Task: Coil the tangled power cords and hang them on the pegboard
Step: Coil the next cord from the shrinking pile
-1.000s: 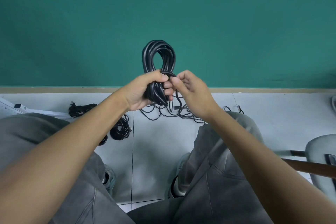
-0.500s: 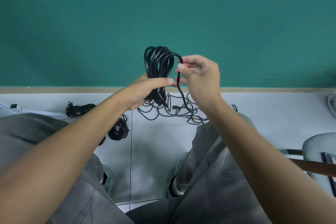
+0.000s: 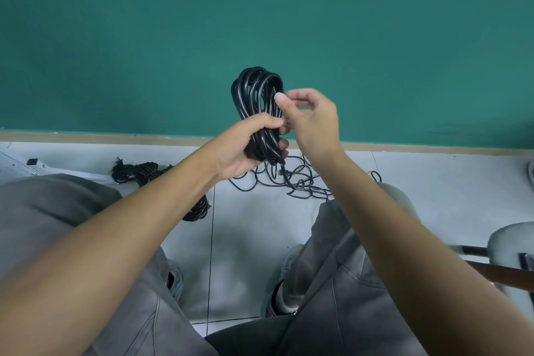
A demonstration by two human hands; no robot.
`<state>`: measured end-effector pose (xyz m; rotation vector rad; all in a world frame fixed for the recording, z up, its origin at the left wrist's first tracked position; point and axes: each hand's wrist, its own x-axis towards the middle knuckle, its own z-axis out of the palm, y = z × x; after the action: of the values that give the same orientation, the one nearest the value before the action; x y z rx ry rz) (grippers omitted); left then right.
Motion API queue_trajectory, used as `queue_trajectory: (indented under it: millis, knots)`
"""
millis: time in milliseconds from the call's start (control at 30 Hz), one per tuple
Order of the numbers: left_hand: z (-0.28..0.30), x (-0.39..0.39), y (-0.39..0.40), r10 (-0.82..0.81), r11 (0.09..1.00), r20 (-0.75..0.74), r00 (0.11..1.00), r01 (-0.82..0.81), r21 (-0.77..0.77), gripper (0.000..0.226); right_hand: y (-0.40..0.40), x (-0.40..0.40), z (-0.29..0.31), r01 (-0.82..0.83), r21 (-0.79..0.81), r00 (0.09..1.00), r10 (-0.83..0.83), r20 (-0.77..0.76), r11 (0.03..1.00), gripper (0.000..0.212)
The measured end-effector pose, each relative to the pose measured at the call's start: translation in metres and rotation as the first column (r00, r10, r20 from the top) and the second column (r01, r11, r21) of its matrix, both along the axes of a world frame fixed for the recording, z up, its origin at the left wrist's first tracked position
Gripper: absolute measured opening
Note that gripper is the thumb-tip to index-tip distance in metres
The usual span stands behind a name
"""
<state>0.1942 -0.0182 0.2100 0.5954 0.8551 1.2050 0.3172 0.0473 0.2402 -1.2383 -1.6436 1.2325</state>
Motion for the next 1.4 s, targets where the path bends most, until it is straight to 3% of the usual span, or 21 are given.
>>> queue_trajectory:
  millis: [100,167,233,400,500,567,633,700,767,833,900,1033,1200,1300,1400]
  knots:
    - [0.003,-0.003,0.004,0.05,0.998,0.1,0.994,-0.054,0.038,0.01,-0.012,0.006,-0.014,-0.152,-0.171,0.988,0.15,-0.025,0.973,0.039]
    - [0.003,-0.012,0.008,0.165,0.986,0.155,0.974,-0.168,0.007,0.012,-0.025,0.012,-0.021,-0.253,-0.246,0.962,0.271,0.039,0.935,0.06]
    - [0.002,-0.022,0.011,0.293,0.956,0.143,0.945,-0.29,-0.042,0.015,-0.038,0.018,-0.028,-0.313,-0.283,0.927,0.357,0.117,0.906,0.068]
    - [-0.004,-0.022,0.014,0.553,0.812,-0.162,0.817,-0.572,-0.114,0.015,-0.054,0.031,-0.035,-0.465,-0.253,0.811,0.523,0.262,0.848,0.021]
    - [-0.009,-0.016,0.017,0.581,0.77,-0.397,0.711,-0.638,-0.017,0.023,-0.045,0.033,-0.017,-0.529,-0.127,0.738,0.528,0.42,0.839,0.01]
    - [-0.015,-0.015,0.017,0.511,0.84,-0.488,0.707,-0.532,0.109,0.032,-0.038,0.032,0.0,-0.517,-0.001,0.75,0.454,0.481,0.856,0.018]
    - [-0.018,-0.014,0.015,0.363,0.93,-0.475,0.802,-0.346,0.126,0.03,-0.028,0.031,0.014,-0.465,0.13,0.805,0.358,0.472,0.876,0.016]
    - [-0.017,-0.014,0.011,0.196,0.981,-0.434,0.879,-0.173,0.093,0.051,-0.02,0.032,0.019,-0.393,0.217,0.86,0.273,0.432,0.894,0.013]
    - [-0.012,-0.011,0.007,0.057,0.998,-0.374,0.926,-0.059,0.007,0.072,-0.013,0.035,0.017,-0.321,0.306,0.882,0.166,0.44,0.896,0.026]
    - [-0.009,-0.009,0.003,-0.108,0.994,-0.273,0.956,0.098,-0.049,0.074,-0.008,0.037,0.013,-0.278,0.36,0.879,0.085,0.469,0.891,0.038]
    - [-0.006,-0.008,0.0,-0.234,0.972,-0.173,0.957,0.233,-0.026,0.069,-0.006,0.039,0.01,-0.27,0.367,0.891,0.087,0.445,0.89,0.035]
    - [0.001,-0.009,-0.002,-0.254,0.966,-0.046,0.966,0.256,0.032,0.034,-0.008,0.036,0.005,-0.304,0.367,0.922,0.176,0.344,0.879,0.017]
    - [0.001,-0.011,-0.003,-0.17,0.984,0.076,0.983,0.164,0.073,0.035,-0.002,0.039,-0.009,-0.305,0.344,0.904,0.156,0.399,0.888,0.006]
    - [-0.002,-0.012,-0.002,-0.155,0.986,0.062,0.986,0.151,0.064,0.036,0.002,0.041,-0.021,-0.357,0.25,0.86,0.212,0.465,0.9,0.002]
    - [-0.005,-0.011,-0.001,-0.09,0.996,-0.015,0.996,0.09,-0.003,0.032,0.003,0.043,-0.03,-0.297,0.17,0.872,0.195,0.449,0.94,0.008]
